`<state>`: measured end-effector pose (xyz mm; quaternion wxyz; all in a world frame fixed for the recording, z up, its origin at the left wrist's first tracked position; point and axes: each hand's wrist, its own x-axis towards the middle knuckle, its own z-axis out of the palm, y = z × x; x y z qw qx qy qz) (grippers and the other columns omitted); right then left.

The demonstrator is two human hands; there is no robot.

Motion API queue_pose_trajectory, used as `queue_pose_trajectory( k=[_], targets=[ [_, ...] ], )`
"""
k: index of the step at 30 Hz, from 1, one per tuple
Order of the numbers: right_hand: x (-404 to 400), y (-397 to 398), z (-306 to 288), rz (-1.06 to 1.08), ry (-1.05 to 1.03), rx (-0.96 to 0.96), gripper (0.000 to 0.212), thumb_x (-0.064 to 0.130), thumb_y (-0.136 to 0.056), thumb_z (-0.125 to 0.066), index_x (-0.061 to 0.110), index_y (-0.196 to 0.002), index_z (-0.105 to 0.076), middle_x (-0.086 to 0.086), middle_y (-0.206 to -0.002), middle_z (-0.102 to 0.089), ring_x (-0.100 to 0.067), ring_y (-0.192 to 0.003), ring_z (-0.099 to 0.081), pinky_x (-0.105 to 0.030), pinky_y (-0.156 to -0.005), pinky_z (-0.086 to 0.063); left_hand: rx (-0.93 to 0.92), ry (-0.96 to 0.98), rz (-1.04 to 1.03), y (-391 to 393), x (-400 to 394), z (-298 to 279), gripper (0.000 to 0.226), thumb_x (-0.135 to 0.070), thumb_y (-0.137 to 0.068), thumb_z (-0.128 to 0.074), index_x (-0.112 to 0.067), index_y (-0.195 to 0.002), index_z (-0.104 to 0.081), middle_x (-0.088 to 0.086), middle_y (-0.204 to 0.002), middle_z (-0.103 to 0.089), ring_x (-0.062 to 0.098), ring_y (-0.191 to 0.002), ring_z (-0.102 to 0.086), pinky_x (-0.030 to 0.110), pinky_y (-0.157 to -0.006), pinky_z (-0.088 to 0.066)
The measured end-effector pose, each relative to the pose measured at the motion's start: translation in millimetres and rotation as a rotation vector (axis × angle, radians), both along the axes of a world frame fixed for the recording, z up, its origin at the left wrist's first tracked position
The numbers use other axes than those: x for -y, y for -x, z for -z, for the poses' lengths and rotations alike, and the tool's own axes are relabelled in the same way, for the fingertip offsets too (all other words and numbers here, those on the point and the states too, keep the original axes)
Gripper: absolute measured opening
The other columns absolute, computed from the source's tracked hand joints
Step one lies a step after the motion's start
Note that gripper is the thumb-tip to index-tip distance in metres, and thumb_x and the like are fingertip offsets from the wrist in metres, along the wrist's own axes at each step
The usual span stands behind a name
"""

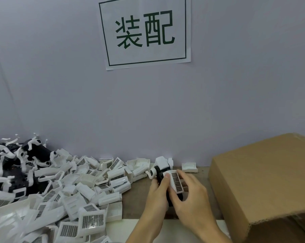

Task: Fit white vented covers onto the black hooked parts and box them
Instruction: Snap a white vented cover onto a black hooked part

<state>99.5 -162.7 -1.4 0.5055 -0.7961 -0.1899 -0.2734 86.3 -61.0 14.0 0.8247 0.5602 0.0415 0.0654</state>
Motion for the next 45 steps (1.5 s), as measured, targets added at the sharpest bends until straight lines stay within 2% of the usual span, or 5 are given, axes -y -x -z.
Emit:
queue_pose_trajectory(
  k=[5,15,25,32,45],
  targets=[
    [0,3,-3,0.006,0.032,-0.014,0.054,0.025,-0.086,-0.076,0.022,-0.137,-0.057,0.02,-0.118,-0.057,0.011,-0.107,-0.053,0.003,-0.084,-0.037,0.051,-0.092,0.017,2,2,0,0.022,-0.029,-0.104,-0.049,-0.024,-0.124,-0.06,-0.002,-0.091,-0.078,0.004,-0.065,-0.071,0.013,-0.047,-0.047],
    [-4,2,-1,-0.009,-0.113,-0.15,0.048,0.027,-0.081,-0.081,0.039,-0.12,-0.056,0.018,-0.104,-0.064,0.011,-0.096,-0.056,-0.005,-0.071,-0.047,0.114,-0.117,0.003,-2,0,4,0.022,-0.025,-0.104,-0.052,-0.021,-0.122,-0.064,0.003,-0.108,-0.077,0.018,-0.101,-0.073,0.028,-0.078,-0.058],
    [6,-3,-4,-0.324,-0.531,-0.468,0.019,0.025,-0.098,-0.059,0.022,-0.101,-0.078,-0.001,-0.098,-0.078,-0.013,-0.093,-0.074,-0.024,-0.074,-0.057,0.181,-0.22,-0.006,0,-6,3,0.017,-0.015,-0.098,-0.062,-0.019,-0.11,-0.073,0.006,-0.098,-0.078,0.018,-0.09,-0.075,0.022,-0.068,-0.057],
    [5,-8,-3,-0.172,-0.583,-0.488,0.02,0.027,-0.09,-0.068,0.01,-0.095,-0.075,-0.005,-0.084,-0.078,-0.02,-0.081,-0.075,-0.037,-0.073,-0.061,0.204,-0.292,-0.051,1,-2,1,0.015,-0.018,-0.098,-0.062,-0.015,-0.097,-0.077,0.005,-0.089,-0.078,0.016,-0.084,-0.075,0.021,-0.066,-0.056],
    [1,-7,-4,-0.273,-0.609,-0.495,0.019,0.023,-0.094,-0.064,0.008,-0.095,-0.076,-0.005,-0.086,-0.078,-0.016,-0.081,-0.075,-0.023,-0.065,-0.057,0.134,-0.244,-0.135,-3,-1,2,0.026,-0.026,-0.101,-0.058,-0.012,-0.092,-0.078,0.005,-0.085,-0.078,0.014,-0.078,-0.075,0.019,-0.062,-0.055]
  ],
)
